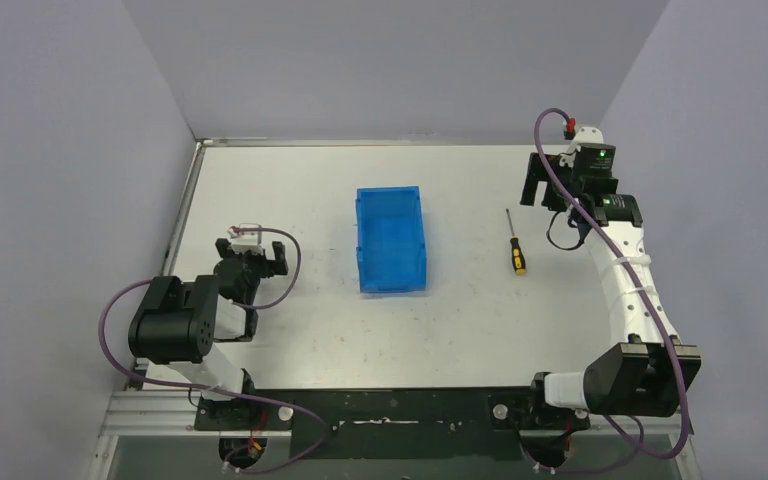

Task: Put the screwdriver in the bin
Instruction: Pick up the screwdriver from the center of the board.

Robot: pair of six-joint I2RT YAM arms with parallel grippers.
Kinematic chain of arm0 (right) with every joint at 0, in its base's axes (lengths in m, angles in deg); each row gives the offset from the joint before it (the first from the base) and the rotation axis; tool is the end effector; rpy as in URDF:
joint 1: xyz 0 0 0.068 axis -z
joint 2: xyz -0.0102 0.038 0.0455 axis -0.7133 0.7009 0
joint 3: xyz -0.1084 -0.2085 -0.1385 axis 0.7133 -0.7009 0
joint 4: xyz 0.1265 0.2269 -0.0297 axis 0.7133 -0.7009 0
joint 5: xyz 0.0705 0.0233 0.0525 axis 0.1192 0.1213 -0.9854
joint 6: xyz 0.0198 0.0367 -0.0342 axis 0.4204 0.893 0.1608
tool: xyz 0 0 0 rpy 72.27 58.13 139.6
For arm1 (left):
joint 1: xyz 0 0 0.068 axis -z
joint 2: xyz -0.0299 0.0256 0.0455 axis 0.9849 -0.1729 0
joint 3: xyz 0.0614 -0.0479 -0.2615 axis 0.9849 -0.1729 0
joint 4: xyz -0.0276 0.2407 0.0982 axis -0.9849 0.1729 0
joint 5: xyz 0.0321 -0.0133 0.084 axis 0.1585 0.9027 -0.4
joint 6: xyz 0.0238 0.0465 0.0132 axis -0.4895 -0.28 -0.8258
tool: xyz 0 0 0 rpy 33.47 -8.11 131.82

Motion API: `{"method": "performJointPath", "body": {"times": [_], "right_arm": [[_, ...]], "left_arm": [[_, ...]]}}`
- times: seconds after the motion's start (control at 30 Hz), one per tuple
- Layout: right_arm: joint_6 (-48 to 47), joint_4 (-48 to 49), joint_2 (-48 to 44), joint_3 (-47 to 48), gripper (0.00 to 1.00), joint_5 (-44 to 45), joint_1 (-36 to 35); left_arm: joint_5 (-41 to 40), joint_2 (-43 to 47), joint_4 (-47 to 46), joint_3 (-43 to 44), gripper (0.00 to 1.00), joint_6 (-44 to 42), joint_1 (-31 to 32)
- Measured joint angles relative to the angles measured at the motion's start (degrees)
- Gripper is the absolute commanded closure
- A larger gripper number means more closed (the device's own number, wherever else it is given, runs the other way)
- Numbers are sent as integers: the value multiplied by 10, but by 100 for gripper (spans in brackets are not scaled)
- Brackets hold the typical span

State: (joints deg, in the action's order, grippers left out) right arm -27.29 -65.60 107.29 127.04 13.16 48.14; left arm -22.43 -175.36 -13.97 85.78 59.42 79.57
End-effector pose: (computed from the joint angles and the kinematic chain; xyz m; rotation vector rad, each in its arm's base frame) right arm 0.2886 -0.0097 0.3615 0.1193 2.1971 0.1510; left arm 0.2433 0.0000 0.1281 0.0387 1.7307 -0.0401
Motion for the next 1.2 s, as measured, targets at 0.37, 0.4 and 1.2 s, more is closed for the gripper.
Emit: {"method": "performJointPath", "body": {"times": [0.37, 0.4, 1.2], "right_arm": [[-3, 1, -7, 0, 0, 9, 0], [-3, 1, -7, 0, 0, 10, 0], [-15, 0, 30, 0, 0, 11, 0]], "left_arm": [[0, 0, 0, 0, 3, 0, 0], [0, 0, 0, 0, 3, 0, 0], [0, 0, 0, 0, 3, 0, 0]]}}
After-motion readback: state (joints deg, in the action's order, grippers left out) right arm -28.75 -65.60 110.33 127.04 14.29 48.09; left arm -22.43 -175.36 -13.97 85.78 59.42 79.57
